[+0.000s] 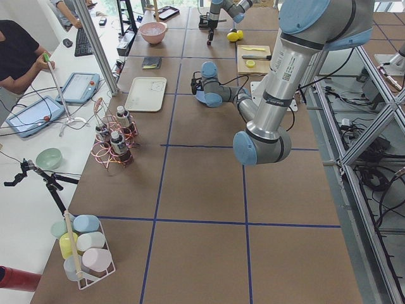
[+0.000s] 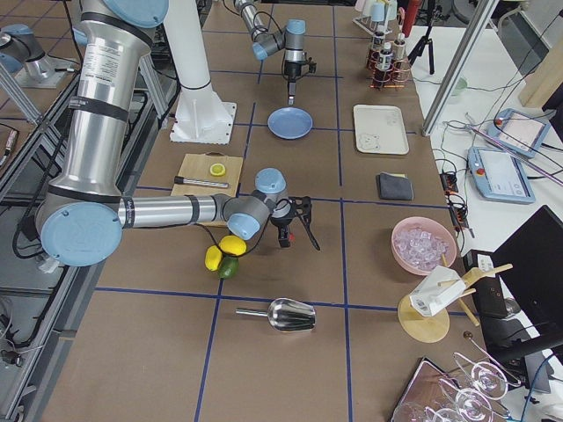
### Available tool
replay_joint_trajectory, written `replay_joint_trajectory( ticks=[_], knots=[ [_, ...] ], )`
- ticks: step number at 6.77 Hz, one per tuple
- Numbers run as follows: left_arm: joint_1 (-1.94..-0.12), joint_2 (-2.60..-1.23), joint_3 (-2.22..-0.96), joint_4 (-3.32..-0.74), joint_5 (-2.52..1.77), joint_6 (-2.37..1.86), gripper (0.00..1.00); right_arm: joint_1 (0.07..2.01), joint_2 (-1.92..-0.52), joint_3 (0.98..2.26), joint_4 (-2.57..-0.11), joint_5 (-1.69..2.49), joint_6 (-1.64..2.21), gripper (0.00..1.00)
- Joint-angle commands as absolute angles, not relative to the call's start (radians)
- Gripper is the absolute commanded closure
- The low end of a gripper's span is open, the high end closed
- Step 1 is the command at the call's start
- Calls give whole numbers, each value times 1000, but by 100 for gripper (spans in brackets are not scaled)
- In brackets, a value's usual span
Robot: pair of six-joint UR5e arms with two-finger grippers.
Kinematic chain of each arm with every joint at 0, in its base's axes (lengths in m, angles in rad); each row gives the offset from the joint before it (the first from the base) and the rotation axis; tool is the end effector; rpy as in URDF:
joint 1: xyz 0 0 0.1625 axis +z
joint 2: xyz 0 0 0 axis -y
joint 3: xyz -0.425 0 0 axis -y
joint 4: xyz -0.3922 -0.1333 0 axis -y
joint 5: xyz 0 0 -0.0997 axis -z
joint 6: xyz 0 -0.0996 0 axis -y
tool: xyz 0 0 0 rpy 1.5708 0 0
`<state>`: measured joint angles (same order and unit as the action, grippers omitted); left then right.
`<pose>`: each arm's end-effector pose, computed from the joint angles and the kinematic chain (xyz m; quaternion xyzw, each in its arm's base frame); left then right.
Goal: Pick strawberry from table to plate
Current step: 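Lower the right gripper onto the red strawberry and close on it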
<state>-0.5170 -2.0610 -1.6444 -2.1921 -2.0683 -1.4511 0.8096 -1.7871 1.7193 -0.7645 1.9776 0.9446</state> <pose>0.5228 -0.3959 0.2684 -0.0245 0.5780 -0.0239 0.8153 -0.2323 -0.3800 0.6047 0.0906 -0.3902 0.0110 0.9162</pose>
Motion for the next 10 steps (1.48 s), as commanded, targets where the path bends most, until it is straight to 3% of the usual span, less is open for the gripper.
replay_joint_trajectory(
  ticks=[1,3,5,6,8,10],
  knots=[
    [-517,-2060,-1644,-2192,-2068,-1451,16,810,-1758,1687,-765,1976,945,12],
    [-517,-2060,-1644,-2192,-2068,-1451,16,808,-1764,1683,-765,1976,943,23],
    [-517,-2060,-1644,-2192,-2068,-1451,16,808,-1766,1681,-765,1977,943,27],
    [-517,-2060,-1644,-2192,-2068,-1451,16,808,-1767,1683,-765,1977,943,46],
    [-517,-2060,-1649,-2192,-2068,-1451,16,808,-1766,1684,-765,1979,943,100],
    [-522,-2050,-1667,-2192,-2068,-1451,16,808,-1757,1776,-775,1991,983,100]
  ],
)
